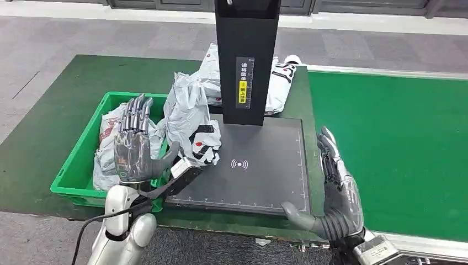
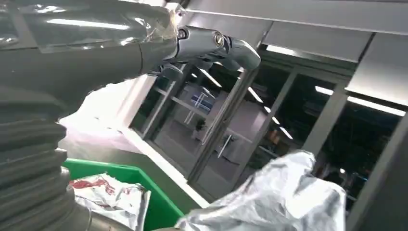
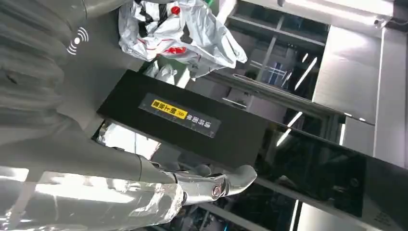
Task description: Moved the parcel from conveyor to table for the left to box.
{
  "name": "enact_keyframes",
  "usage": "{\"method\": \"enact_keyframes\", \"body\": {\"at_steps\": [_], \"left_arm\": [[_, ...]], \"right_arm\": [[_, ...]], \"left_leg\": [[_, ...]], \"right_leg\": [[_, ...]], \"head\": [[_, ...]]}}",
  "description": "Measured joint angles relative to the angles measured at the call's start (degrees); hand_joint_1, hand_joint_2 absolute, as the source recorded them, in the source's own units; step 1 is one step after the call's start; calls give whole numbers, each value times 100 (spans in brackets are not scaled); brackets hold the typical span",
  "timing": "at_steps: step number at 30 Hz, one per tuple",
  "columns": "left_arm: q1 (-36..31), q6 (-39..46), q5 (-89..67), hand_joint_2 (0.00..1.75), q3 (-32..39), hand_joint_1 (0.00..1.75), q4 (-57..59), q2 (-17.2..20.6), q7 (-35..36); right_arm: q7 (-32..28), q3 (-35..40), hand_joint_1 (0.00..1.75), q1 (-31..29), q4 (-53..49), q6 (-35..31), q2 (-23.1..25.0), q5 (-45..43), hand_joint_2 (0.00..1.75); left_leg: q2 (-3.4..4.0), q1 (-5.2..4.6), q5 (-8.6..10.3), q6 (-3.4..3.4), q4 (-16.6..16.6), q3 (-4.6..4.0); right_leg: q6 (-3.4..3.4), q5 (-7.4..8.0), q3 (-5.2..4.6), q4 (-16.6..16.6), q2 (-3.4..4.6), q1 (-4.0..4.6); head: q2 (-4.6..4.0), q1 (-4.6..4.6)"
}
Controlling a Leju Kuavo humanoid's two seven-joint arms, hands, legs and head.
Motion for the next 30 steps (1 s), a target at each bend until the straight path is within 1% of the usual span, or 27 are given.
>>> {"method": "enact_keyframes", "body": {"at_steps": [4,6,7,9,11,12,14,16,19,25,26,30], "left_arm": [[-380,-587,-740,175,-211,0,351,55,208],[-636,-988,-793,175,-343,0,610,87,188],[-798,-1326,-703,175,-418,0,770,103,139],[-1307,-2722,-252,175,-691,0,1407,171,-169],[-1932,-3610,104,175,-1092,0,2279,236,-534],[-2116,-3642,203,175,-1234,0,2682,258,-640],[-2447,-3440,269,175,-1448,0,3247,271,-693],[-2706,-3363,289,175,-1591,0,3641,284,-702],[-2903,-3357,298,175,-1733,0,3994,302,-713],[-3195,-3593,427,175,-2111,0,4339,365,-697],[-3255,-3635,427,175,-2190,175,4411,369,-680],[-3471,-3785,479,175,-2527,175,4763,385,-625]], "right_arm": [[4,0,0,-16,0,59,0,-11,175],[11,-2,0,-36,0,105,2,-22,175],[22,-2,0,-50,0,138,2,-35,175],[26,-2,0,-127,11,331,2,-100,175],[13,-4,0,-219,37,468,4,-131,175],[4,-7,0,-226,44,496,13,-140,175],[0,-20,0,-222,50,531,13,-146,175],[0,-76,0,-221,52,538,15,-151,175],[0,-96,0,-221,52,546,15,-155,175],[2,-105,0,-211,52,664,31,-190,175],[0,-105,0,-212,52,667,42,-201,175],[0,-179,0,-220,68,704,79,-280,175]], "left_leg": [[-1,0,2,1,0,0],[0,-1,4,1,0,1],[0,-1,6,4,1,1],[-1,-4,13,10,2,1],[-5,-5,26,8,2,-1],[2,-6,27,5,1,-2],[29,-6,28,4,2,-2],[29,-7,27,4,2,-2],[29,-7,27,4,1,-3],[29,-7,27,4,1,-3],[29,-7,28,4,1,-3],[29,-7,28,4,1,-3]], "right_leg": [[1,2,2,0,-1,-1],[0,5,1,0,-1,-2],[3,7,0,0,-1,-2],[4,11,-1,0,-4,-4],[2,26,2,2,-6,-6],[1,28,-3,4,5,-7],[-2,38,-11,5,27,-7],[-2,37,-11,5,27,-8],[-2,37,-12,4,24,-8],[-2,37,-14,5,24,-7],[-2,37,-13,5,24,-7],[-2,37,-11,5,24,-8]], "head": [[0,0],[0,0],[0,0],[2,0],[2,2],[2,2],[0,2],[2,0],[0,0],[0,0],[2,2],[0,0]]}}
